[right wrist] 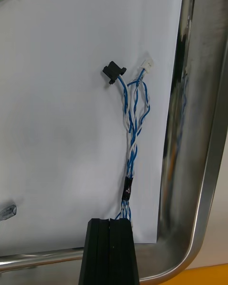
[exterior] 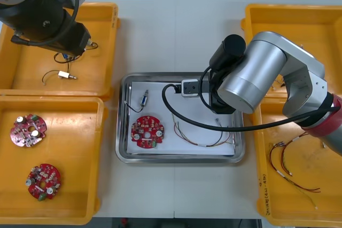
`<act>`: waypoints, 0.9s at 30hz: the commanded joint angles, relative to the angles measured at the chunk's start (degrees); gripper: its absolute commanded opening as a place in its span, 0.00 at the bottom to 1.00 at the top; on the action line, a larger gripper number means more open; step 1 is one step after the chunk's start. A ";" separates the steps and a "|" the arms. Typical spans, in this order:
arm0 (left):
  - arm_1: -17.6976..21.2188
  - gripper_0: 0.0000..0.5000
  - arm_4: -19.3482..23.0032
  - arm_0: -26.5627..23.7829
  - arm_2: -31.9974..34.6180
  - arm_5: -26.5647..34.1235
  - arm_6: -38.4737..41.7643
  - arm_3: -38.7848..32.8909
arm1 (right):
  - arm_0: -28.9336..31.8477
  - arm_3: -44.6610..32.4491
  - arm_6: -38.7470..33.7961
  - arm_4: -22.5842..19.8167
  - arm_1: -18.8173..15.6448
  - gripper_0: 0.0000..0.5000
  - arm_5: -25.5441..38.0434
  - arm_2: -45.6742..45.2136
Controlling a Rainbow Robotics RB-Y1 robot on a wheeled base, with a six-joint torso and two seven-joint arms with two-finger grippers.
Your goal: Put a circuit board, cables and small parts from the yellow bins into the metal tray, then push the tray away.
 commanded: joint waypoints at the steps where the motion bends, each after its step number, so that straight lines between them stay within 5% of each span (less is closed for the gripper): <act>1: -0.65 0.00 0.56 0.30 1.97 0.49 6.86 -2.14 | 0.47 -3.00 -1.96 -0.31 0.82 0.00 1.37 -0.11; 10: -0.56 0.00 0.56 0.30 2.06 0.49 6.86 -2.14 | 0.47 -5.02 -2.14 -0.13 1.61 0.00 5.76 -2.04; 12: -0.56 0.00 0.65 0.30 2.06 0.49 6.86 -2.14 | 0.47 -5.11 -2.22 0.04 1.88 0.44 6.20 -2.30; 13: -0.56 0.00 0.65 0.30 2.15 0.49 6.86 -2.14 | 0.39 -5.11 -2.22 0.04 2.05 0.95 6.29 -2.48; 14: -0.56 0.00 0.65 0.30 2.15 0.49 6.86 -2.23 | 0.47 -5.11 -2.31 0.04 2.32 1.00 6.55 -2.66; 27: -0.56 0.00 0.83 0.30 2.32 0.49 6.95 -2.14 | 0.47 -10.20 -2.31 0.39 3.55 1.00 16.83 -8.81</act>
